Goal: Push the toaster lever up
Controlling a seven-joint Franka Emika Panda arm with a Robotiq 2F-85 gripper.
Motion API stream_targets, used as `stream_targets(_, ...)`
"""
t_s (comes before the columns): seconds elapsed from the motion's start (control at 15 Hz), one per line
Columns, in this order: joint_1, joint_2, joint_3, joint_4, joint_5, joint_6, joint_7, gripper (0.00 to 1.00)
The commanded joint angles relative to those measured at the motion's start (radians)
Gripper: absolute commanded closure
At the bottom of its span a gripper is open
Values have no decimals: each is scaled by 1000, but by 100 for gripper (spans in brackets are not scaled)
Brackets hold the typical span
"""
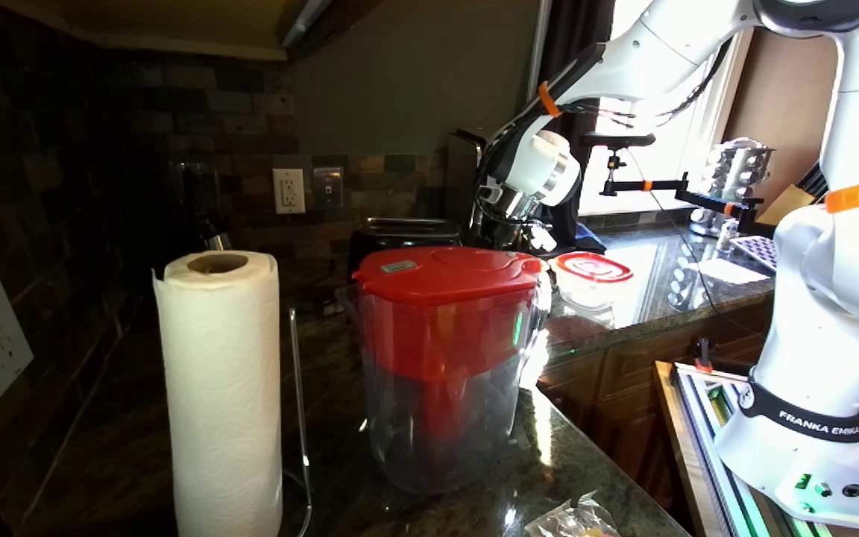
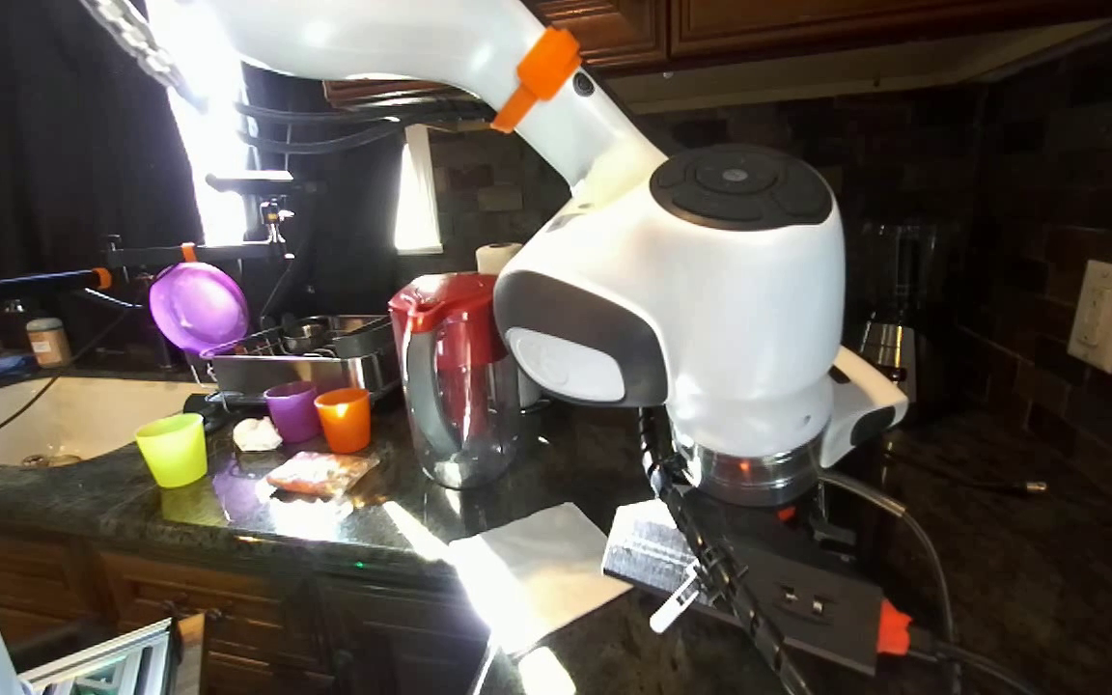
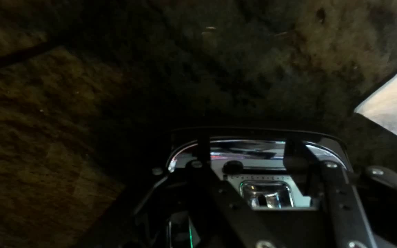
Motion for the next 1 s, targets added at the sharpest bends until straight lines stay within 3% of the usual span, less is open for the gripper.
stream_targets(0.0,-11,15,4,19,32,-34,-34,45)
stream_targets(0.6,-12,10,5,25,39,-32,-34,53)
stream_targets(0.93,-12,10,7,29,41,-32,-33,72)
